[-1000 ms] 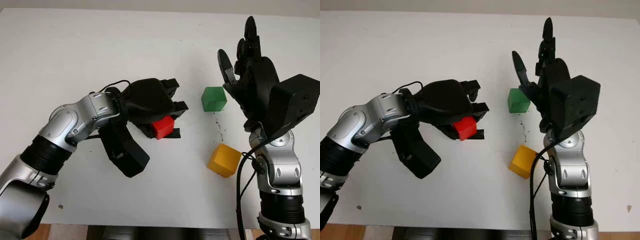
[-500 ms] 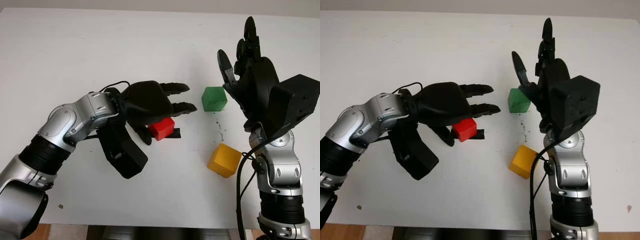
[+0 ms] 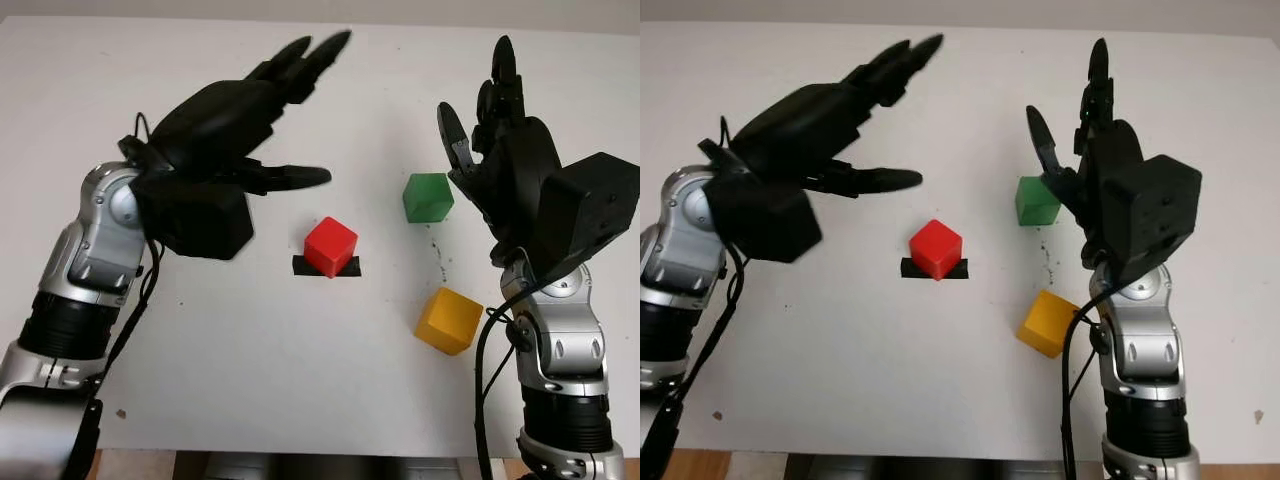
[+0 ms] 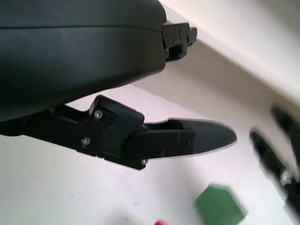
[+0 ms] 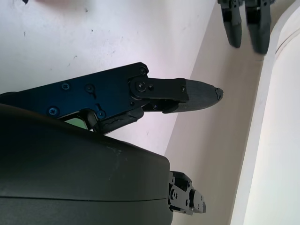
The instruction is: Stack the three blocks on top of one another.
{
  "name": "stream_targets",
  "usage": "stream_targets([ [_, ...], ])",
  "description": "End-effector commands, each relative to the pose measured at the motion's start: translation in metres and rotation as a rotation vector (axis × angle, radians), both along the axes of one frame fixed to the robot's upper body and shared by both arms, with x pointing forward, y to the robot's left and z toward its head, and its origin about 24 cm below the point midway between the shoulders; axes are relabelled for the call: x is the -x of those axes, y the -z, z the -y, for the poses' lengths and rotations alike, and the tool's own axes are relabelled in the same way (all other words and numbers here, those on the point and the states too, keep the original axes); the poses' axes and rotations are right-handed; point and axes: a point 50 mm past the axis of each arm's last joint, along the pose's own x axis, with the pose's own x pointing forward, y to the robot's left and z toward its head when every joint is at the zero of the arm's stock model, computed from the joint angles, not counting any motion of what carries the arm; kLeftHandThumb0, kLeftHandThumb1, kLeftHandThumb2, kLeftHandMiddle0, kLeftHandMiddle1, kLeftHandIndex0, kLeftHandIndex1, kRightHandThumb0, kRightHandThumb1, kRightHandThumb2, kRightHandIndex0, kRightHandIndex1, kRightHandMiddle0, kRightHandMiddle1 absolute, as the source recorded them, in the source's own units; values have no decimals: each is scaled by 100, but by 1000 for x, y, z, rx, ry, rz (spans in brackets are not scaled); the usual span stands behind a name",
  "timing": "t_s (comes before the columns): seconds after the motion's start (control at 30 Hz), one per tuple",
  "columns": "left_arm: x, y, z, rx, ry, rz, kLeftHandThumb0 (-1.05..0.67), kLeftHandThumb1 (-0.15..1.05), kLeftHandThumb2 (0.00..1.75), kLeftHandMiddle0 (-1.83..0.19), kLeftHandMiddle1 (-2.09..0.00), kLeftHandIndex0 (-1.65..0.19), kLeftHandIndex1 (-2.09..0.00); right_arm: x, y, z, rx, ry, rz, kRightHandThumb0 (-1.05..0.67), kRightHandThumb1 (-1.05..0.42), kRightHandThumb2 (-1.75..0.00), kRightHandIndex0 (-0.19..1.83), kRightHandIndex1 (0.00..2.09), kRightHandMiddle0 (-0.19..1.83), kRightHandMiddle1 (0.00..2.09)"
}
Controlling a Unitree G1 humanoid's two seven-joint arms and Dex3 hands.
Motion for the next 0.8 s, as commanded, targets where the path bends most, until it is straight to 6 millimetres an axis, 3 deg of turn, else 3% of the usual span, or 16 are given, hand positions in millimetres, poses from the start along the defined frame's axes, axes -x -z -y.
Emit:
stream_targets([
  [0.0,-3,7,-11,143,-49,-17,-81,105,63,19,-1,19,0,6,-10,10,78,33,34,-67,-105,-38,-19,1,-17,2],
  [0.27,-12,36,-30,439,-63,-152,-83,105,65,17,-4,18,-2,18,-27,34,273,54,16,-68,-105,-33,-13,5,-12,6],
  [0.47,-9,50,-41,609,-81,-224,-82,105,65,19,-4,19,-1,28,-42,49,479,-84,20,-67,-104,-14,-2,10,-4,8],
  [0.77,-5,63,-58,738,-110,-253,-77,105,65,19,-3,19,0,45,-72,44,947,-247,-33,-69,-83,-3,5,9,13,10],
])
